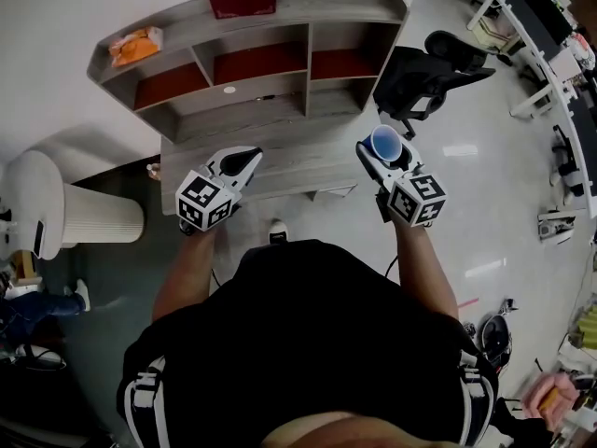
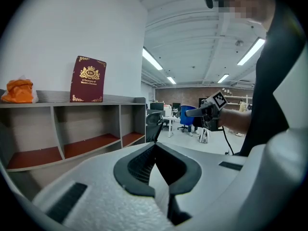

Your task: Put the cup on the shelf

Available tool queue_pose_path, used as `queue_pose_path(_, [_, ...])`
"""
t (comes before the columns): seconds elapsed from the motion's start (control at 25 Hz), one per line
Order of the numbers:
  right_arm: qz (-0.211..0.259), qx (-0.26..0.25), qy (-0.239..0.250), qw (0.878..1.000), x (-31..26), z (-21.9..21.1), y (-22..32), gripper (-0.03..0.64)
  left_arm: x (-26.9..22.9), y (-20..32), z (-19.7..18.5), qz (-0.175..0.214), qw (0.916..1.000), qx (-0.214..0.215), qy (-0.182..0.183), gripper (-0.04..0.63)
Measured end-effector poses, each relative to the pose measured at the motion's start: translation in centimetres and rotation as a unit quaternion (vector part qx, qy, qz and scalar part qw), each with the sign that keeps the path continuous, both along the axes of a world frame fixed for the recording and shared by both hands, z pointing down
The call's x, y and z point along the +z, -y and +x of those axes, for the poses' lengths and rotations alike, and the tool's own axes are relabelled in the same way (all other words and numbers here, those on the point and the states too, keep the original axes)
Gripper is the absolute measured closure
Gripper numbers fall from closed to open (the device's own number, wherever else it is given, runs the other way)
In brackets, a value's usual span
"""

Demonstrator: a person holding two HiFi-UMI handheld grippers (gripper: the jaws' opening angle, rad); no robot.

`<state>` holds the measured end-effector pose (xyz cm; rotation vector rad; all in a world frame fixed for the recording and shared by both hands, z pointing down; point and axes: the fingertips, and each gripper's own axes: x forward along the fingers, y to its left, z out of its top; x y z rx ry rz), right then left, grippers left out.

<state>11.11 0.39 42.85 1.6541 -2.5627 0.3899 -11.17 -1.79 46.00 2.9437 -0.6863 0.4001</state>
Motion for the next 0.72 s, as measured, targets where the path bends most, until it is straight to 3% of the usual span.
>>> queue_pose_path(0.48, [-0.004,0.026,-0.011,1.000,-1.1,-2.9,6.6,0.313,0.5,6.8,-3.3,-0.023,0.9994,0.024,-0.010,0.580])
queue_pose_path(0.72, [0.003,0.043,-0.019,0.999,-2.0,-4.8,9.2,0.313,1.3,9.4,-4.5,-0.038,0.9975,0.060,0.001,0.580])
